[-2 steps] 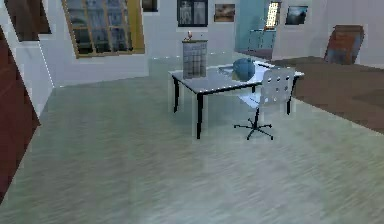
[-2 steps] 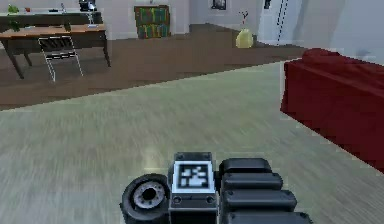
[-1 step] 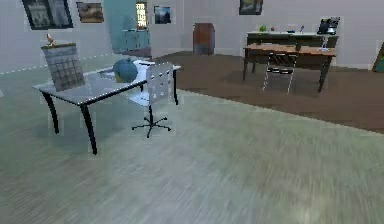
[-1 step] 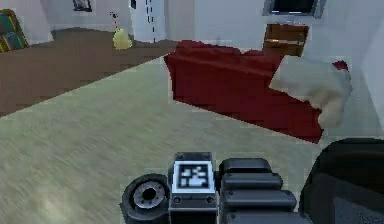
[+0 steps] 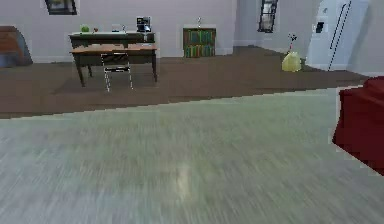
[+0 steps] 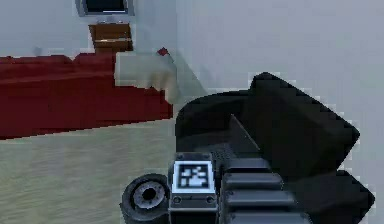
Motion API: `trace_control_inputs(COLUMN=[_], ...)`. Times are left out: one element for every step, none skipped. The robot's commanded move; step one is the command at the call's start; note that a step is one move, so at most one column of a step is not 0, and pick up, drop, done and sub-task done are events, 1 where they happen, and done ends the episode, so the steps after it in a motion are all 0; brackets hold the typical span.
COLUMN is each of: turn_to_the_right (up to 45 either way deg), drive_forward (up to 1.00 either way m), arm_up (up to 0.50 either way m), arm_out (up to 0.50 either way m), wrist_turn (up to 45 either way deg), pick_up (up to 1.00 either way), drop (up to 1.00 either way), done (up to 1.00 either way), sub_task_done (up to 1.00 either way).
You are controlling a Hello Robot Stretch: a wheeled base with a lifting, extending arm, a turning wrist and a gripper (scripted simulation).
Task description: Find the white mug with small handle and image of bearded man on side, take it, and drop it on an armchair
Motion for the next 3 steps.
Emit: trace_control_inputs(turn_to_the_right=[45.0,30.0,0.0], drive_forward=[0.0,0.0,0.15], arm_up=[0.0,0.0,0.0], arm_out=[0.0,0.0,0.0], wrist_turn=[0.0,0.0,0.0], pick_up=[0.0,0.0,0.0], drop=[0.0,0.0,0.0], done=[0.0,0.0,0.0], sub_task_done=[0.0,0.0,0.0])
